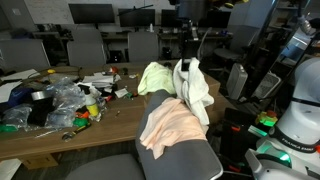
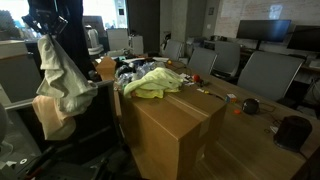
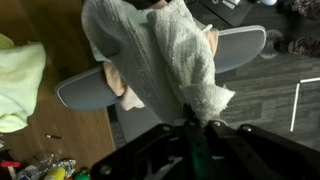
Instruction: Move all the clothes from the box to the backrest of the chair
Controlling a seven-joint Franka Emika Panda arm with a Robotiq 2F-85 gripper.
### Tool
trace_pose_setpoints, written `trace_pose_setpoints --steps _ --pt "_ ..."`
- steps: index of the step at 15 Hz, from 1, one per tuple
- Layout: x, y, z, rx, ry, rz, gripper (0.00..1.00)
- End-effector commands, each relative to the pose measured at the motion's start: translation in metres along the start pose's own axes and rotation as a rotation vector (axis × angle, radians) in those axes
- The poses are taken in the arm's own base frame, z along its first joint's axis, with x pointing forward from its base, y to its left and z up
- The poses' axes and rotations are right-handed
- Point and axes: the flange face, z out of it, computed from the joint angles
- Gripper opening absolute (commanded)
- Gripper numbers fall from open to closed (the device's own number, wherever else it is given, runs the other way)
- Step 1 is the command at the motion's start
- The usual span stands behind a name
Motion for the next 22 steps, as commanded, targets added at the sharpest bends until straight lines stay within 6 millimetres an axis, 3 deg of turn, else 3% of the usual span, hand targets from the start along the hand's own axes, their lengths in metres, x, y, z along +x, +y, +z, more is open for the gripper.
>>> trace_pose_setpoints --steps 1,7,8,9,15,18,22 --pt "0.016 -0.004 0.003 0.048 0.061 0.069 0.01" --pt "0.024 -0.004 0.028 0.029 0.048 0.120 0.01" --pt "0.026 -0.003 0.032 0.022 0.041 0.133 0.29" --pt "0.027 -0.003 0.034 0.021 0.035 0.141 0.30" --pt "0.028 0.008 0.038 0.012 0.018 0.210 0.75" --pt "0.023 0.042 0.035 -0.057 0.026 0.304 0.97" --pt "0.020 0.118 0.023 -0.204 0.094 0.470 1.00"
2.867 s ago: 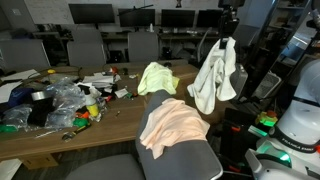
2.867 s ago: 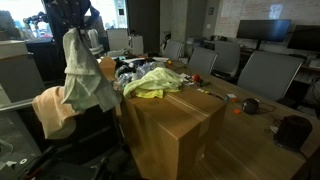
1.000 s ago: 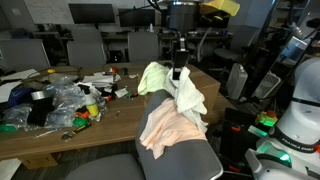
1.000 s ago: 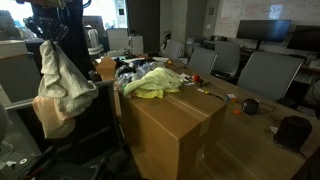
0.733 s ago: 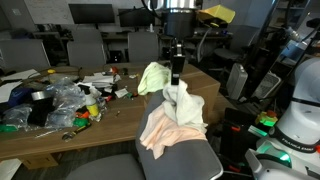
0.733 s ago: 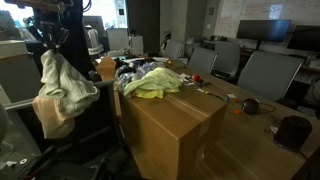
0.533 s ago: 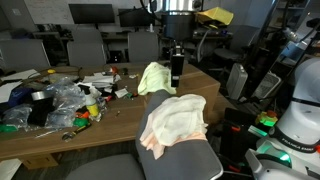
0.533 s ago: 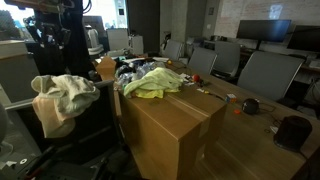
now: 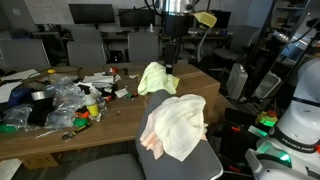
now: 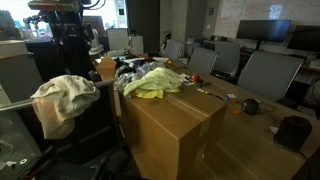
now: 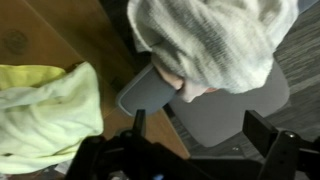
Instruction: Move all the clothes from the box to the backrest of the chair
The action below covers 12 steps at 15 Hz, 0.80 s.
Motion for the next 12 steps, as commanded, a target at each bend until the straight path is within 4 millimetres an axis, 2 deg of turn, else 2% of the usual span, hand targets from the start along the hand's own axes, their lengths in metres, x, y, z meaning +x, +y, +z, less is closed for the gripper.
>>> trace_pose_setpoints --steps 1,4,6,9,12 --pt "0.029 0.061 -0.007 -0.109 0.076 0.152 1.00" --pt "0.047 0.100 -0.010 -0.204 0.136 0.274 1.00" --pt "0.060 0.113 -0.011 -0.280 0.180 0.339 1.00" --pt "0.079 0.117 -0.010 -0.411 0.205 0.423 1.00" --pt "0.097 0.109 0.000 -0.468 0.177 0.453 1.00"
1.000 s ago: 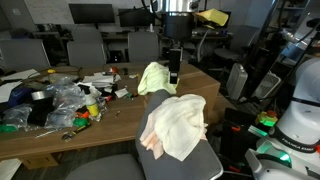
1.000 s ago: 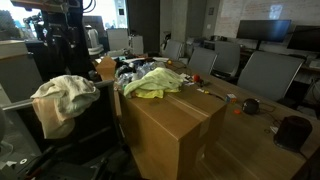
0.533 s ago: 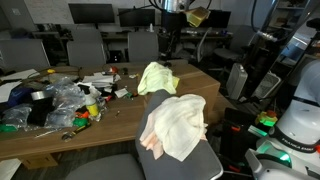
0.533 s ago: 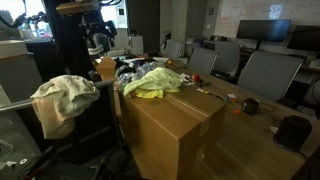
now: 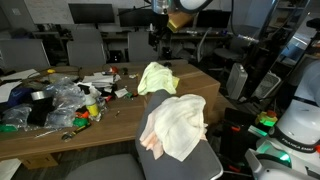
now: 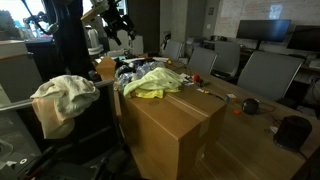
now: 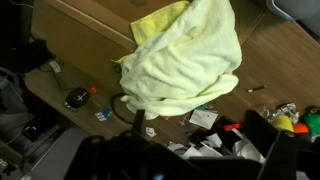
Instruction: Move all the clothes from the box to the backrest of the chair
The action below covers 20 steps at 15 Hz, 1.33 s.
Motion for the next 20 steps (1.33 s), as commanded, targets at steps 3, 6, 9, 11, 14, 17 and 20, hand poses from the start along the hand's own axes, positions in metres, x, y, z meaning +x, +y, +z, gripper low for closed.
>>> trace_pose_setpoints --steps 3,6,9,11,14,17,20 --pt "0.024 -0.031 0.006 -0.057 -0.078 0.008 1.00" --pt "0.028 -0.040 0.013 -0.017 -0.165 -0.023 1.00" --pt "0.032 -0.042 0.020 0.047 -0.244 -0.031 1.00" --pt "0.036 -0.035 0.026 0.107 -0.305 -0.022 1.00" --pt "0.041 -0.008 0.046 0.206 -0.403 0.034 1.00" --pt "0.042 0.025 0.070 0.287 -0.488 0.096 1.00" --pt "0.041 0.050 0.096 0.330 -0.541 0.142 1.00"
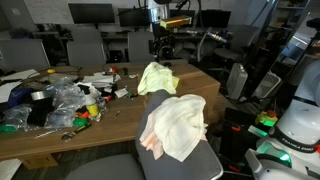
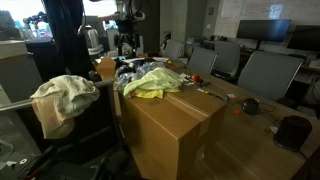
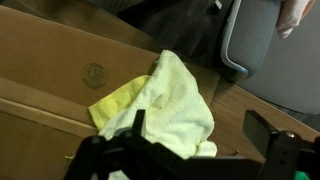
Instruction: Move all the clothes from the box to the backrest of the chair
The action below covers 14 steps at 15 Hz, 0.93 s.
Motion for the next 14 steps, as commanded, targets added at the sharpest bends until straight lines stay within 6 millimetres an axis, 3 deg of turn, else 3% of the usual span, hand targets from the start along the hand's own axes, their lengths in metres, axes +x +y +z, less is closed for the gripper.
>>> trace_pose_setpoints --steps 1,3,14 --pt "0.019 0.026 0.008 0.069 -0.059 0.029 1.00" --pt "0.026 0.037 0.019 0.098 -0.084 0.042 1.00" --pt "0.050 0.059 0.076 0.210 -0.180 0.090 1.00"
